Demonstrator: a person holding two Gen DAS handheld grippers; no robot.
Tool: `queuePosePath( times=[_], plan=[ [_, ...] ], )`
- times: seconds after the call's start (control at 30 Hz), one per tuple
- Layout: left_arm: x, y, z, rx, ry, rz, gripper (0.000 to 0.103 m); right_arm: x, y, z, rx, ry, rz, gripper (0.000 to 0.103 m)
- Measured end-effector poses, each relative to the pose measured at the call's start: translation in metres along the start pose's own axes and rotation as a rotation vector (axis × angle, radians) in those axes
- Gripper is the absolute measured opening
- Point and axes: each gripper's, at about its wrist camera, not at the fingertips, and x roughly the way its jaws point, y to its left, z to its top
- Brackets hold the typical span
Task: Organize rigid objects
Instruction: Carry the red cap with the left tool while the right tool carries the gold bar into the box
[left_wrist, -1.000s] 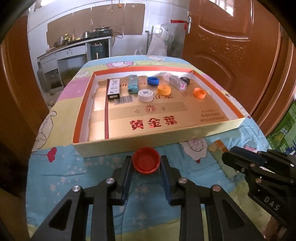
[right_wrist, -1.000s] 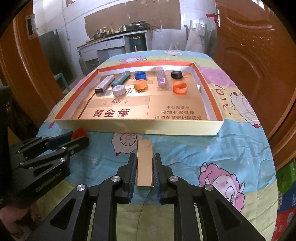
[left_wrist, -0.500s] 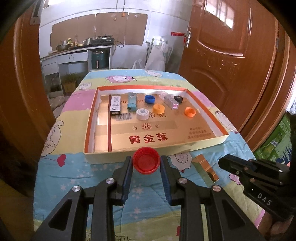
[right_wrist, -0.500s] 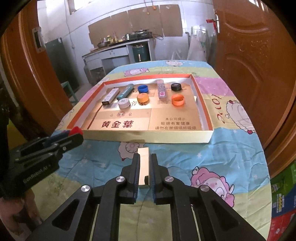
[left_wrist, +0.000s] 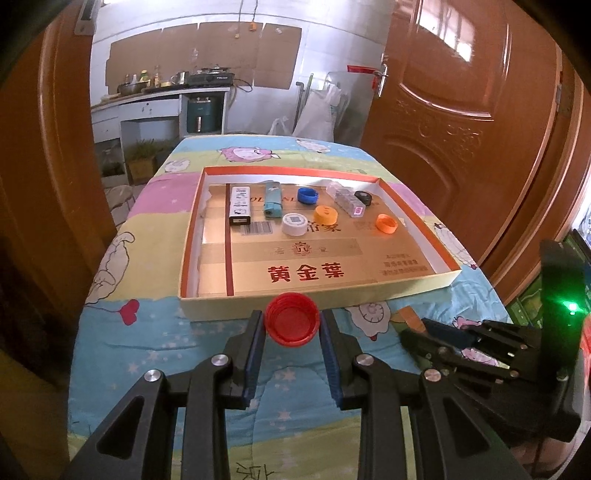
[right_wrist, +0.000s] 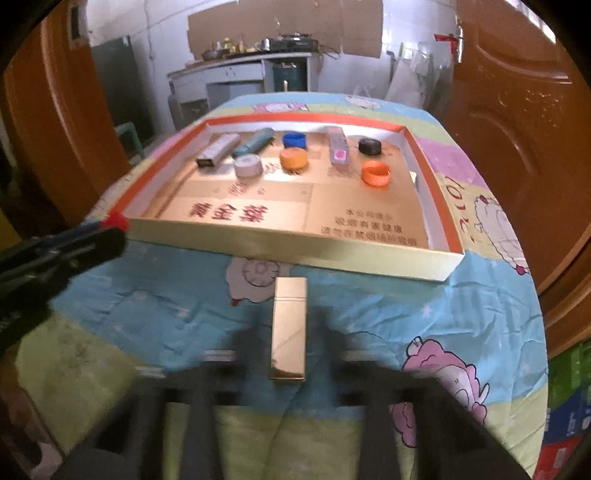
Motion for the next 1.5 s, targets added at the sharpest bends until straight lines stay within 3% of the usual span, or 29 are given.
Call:
queuePosePath(
  times=[0.37,0.73,1.5],
  plan=[
    [0.0,-0.001,0.002,-0.002,-0.003,-0.015,0.03,-0.03,-0.01,0.008,0.038,-0.072,0.067,0.018],
    [-0.008,-0.004,0.01,-0.003,-0.026,-0.02,0.03,-0.059,-0.009,0.019,0.036,-0.137,0.078,0.018],
    [0.007,-0.003,0.046,-0.005,-0.045,0.023,0.03,-0.059,-0.027,0.053,0.022,-0.18,0.077,0.018]
  ],
)
